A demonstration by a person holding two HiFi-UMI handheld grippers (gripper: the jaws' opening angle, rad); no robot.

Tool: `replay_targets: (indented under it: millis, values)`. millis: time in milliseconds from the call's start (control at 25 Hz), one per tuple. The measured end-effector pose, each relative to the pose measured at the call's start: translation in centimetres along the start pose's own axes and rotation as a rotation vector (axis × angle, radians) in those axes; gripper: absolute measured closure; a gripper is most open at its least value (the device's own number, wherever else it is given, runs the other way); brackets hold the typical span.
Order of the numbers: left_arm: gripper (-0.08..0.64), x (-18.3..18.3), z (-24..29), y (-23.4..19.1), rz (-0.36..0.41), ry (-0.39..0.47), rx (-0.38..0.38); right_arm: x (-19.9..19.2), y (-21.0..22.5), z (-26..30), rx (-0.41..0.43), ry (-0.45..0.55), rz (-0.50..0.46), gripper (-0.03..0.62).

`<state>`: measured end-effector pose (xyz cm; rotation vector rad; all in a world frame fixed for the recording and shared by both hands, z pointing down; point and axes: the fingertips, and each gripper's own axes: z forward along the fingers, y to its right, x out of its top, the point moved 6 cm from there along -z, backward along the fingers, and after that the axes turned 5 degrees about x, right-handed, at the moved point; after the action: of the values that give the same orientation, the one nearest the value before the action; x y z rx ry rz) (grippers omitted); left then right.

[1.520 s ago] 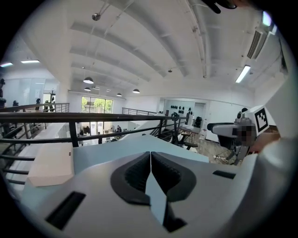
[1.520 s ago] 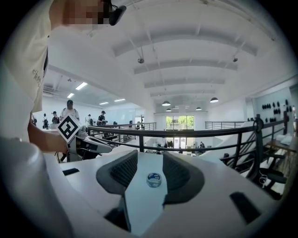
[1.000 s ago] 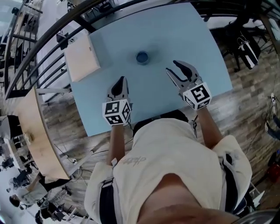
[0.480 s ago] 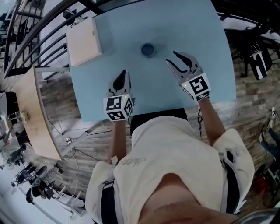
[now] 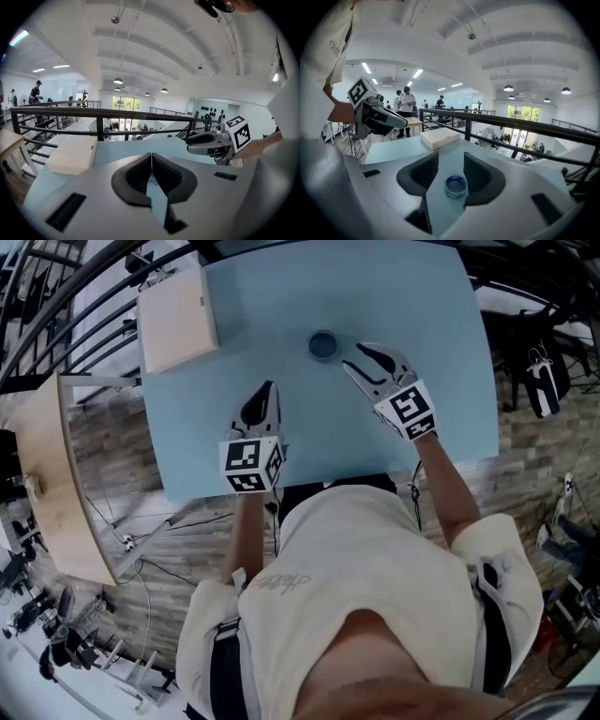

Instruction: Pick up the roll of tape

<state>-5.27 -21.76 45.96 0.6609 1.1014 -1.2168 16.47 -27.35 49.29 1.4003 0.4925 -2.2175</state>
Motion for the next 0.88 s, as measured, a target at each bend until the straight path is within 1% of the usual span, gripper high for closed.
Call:
replay_targets:
  millis: [120, 280, 520, 680, 880]
  values:
    - [0.538, -0.2, -0.3, -0.8, -0.016, 0.006, 0.0, -0.7, -0.4, 1.9, 0.022, -0.04, 0.013, 0.414]
    - [0.538, -0.5, -0.2, -2.1, -0.029, 0.002, -0.005, -1.8, -0.9, 4.6, 0.033, -0.107, -0.004, 0.414]
    - [0.538, -1.4, 0.6, -3.5, -0.016, -0.015, -0.009, -3.6, -0.9, 8.4, 0.052, -0.187, -0.005, 0.416]
    - [0.538, -1.9, 1.5, -4.1, -0.052, -0.026, -0.022, -5.0, -0.8, 10.7, 0.078, -0.255, -0.014, 0.416]
    - [0.538, -2.7, 2.4, -4.2, -0.066, -0.035, -0.038, -7.6, -1.0, 13.3, 0.123, -0.351, -0.038, 0.416]
